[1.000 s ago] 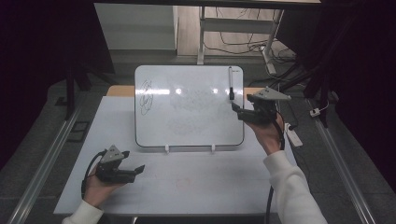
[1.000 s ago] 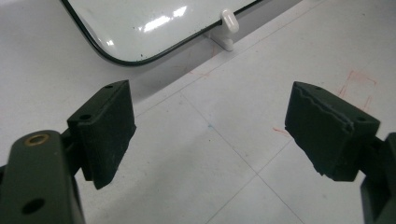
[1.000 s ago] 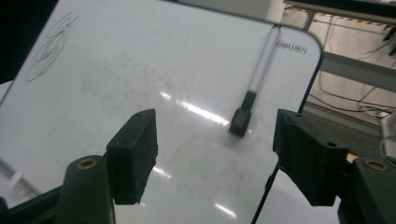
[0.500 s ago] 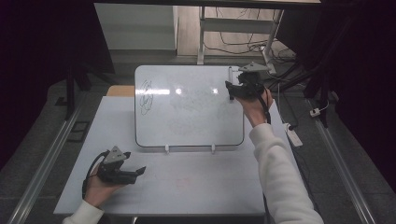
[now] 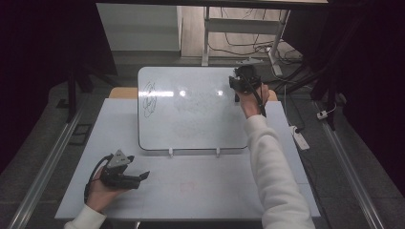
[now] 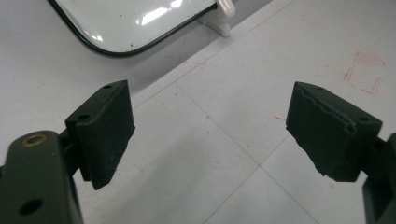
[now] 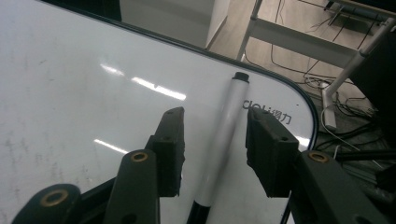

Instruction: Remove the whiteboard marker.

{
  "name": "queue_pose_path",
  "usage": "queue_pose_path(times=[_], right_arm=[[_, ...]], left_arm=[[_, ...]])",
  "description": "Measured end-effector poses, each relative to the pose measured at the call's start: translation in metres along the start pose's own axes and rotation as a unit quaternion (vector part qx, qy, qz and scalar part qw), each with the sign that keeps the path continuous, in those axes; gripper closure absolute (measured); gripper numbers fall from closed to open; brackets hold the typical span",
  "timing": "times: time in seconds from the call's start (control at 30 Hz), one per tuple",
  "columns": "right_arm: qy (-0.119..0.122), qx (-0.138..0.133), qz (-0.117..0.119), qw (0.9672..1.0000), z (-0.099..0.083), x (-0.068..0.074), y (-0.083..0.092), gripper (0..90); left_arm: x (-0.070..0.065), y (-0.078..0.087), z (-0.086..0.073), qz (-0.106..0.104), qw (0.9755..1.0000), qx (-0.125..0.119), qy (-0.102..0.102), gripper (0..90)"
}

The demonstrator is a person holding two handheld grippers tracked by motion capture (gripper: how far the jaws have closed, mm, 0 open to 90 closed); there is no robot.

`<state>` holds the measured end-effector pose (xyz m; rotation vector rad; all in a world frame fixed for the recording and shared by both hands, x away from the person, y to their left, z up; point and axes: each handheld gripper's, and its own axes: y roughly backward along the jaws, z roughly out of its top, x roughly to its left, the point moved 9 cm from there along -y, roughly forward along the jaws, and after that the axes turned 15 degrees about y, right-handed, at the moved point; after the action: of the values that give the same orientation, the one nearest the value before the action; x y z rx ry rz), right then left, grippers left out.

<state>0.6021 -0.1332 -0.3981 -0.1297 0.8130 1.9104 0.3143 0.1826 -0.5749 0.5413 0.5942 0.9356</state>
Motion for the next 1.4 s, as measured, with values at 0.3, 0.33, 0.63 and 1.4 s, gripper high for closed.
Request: queue_pose_path(times=[0.3,0.33,0.63,1.4], right_arm=[[-0.001,0.003,-0.015,0.9999,-0.002,0.001,-0.008,74.4],[-0.003,0.002,-0.015,0.9999,-0.001,0.001,-0.008,75.4],[-0.021,-0.007,-0.002,0.9998,0.002,0.008,-0.010,80.6],[-0.036,-0.123,0.067,0.9895,0.002,0.036,0.056,80.8]], left_arm=[[0.001,0.000,-0.001,0.003,1.0000,0.000,-0.001,16.1],[0.001,0.000,-0.001,0.004,1.0000,0.000,-0.001,16.1],[0.002,0.001,-0.001,0.005,1.0000,-0.002,-0.001,16.0],[-0.002,0.009,0.011,-0.003,0.9988,-0.045,0.016,18.2]])
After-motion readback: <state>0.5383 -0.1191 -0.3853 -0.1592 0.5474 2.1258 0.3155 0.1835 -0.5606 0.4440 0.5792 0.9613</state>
